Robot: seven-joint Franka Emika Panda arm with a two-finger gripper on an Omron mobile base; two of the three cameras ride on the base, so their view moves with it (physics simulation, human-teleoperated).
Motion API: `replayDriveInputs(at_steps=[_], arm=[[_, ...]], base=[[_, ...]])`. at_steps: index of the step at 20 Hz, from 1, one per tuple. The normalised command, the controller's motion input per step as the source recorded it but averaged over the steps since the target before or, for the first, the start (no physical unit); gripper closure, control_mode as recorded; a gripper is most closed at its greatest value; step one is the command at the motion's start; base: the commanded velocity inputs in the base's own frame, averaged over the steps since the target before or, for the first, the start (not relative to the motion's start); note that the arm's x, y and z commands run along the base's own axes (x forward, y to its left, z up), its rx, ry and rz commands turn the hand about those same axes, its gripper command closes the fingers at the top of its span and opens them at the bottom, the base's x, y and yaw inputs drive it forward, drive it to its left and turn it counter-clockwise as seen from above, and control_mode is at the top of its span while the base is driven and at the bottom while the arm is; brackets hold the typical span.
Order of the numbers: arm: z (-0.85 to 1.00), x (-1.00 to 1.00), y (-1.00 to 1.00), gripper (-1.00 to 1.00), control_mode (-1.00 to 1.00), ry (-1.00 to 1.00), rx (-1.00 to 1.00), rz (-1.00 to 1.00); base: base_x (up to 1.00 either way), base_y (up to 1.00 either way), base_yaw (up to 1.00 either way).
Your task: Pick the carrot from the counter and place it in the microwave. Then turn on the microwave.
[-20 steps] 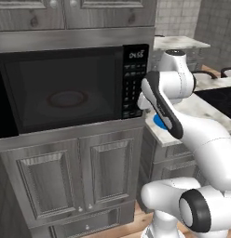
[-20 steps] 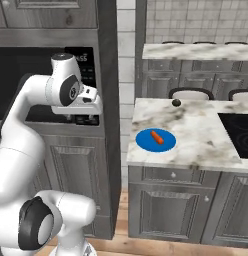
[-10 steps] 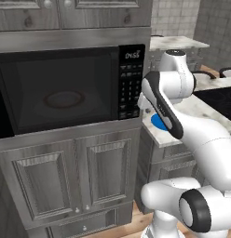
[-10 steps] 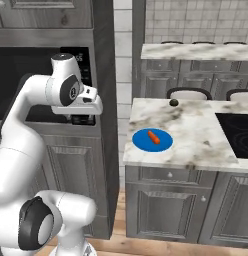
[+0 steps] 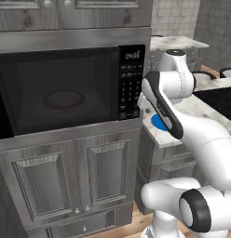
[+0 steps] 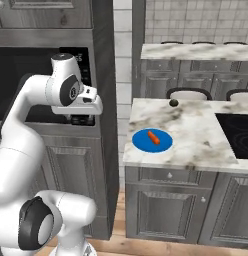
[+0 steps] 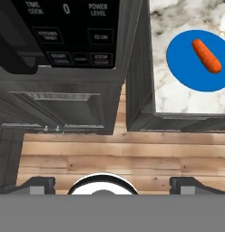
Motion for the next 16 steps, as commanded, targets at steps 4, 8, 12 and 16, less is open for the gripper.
replayDriveInputs(at_steps=[4, 8, 12, 16], arm=[[0.0, 0.0, 0.0, -1.0, 1.0, 0.0, 0.0, 0.0], [0.0, 0.0, 0.0, -1.0, 1.0, 0.0, 0.0, 0.0], [0.0, 0.0, 0.0, -1.0, 1.0, 0.0, 0.0, 0.0], [0.0, 0.0, 0.0, -1.0, 1.0, 0.0, 0.0, 0.0]], base=[[0.27, 0.0, 0.0], [0.28, 0.0, 0.0], [0.27, 0.0, 0.0], [0.27, 0.0, 0.0]])
